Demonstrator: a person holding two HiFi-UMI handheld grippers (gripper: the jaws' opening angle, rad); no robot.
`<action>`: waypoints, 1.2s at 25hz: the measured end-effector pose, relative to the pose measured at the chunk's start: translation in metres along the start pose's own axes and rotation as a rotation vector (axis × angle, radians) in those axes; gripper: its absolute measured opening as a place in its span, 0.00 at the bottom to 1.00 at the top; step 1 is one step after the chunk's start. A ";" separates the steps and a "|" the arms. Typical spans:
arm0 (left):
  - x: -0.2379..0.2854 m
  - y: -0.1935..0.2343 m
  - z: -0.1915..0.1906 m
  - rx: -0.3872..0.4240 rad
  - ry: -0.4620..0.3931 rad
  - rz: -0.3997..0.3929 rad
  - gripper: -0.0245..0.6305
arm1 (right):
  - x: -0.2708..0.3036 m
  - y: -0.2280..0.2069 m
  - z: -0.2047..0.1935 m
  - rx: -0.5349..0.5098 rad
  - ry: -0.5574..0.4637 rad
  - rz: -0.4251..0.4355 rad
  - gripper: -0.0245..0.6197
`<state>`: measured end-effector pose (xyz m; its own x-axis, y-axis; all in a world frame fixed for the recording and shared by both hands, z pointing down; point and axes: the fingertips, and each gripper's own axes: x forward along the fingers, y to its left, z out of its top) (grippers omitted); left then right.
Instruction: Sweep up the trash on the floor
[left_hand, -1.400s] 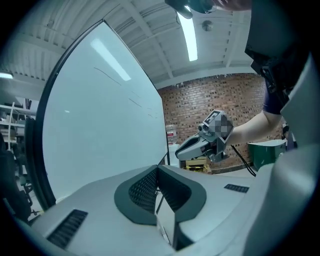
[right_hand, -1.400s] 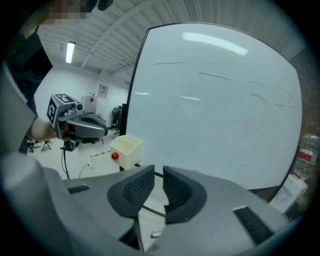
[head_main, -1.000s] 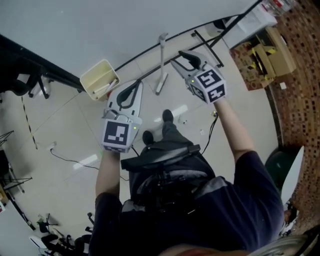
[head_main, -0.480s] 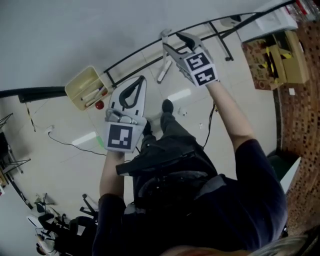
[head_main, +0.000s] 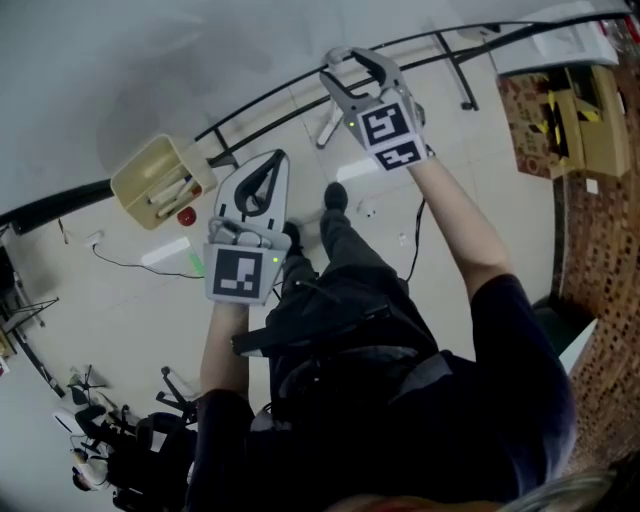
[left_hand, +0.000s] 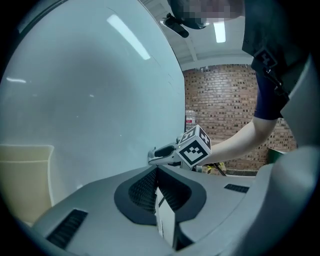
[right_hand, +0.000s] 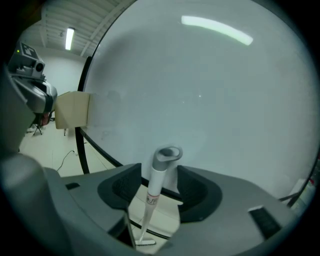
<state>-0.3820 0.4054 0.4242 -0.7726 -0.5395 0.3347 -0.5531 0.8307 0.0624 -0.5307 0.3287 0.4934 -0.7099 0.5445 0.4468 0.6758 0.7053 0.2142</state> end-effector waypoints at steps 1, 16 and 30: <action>0.001 0.001 -0.002 -0.004 0.003 -0.002 0.04 | 0.001 0.001 0.000 -0.004 -0.005 -0.011 0.43; -0.012 0.008 -0.020 -0.012 0.041 -0.005 0.04 | 0.002 -0.012 -0.004 0.107 -0.029 -0.162 0.23; -0.047 -0.004 -0.027 0.014 0.062 -0.059 0.04 | -0.064 -0.001 -0.013 0.251 -0.027 -0.160 0.20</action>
<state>-0.3346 0.4309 0.4335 -0.7178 -0.5781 0.3880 -0.6021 0.7953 0.0708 -0.4832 0.2876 0.4761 -0.8105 0.4274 0.4005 0.4874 0.8713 0.0567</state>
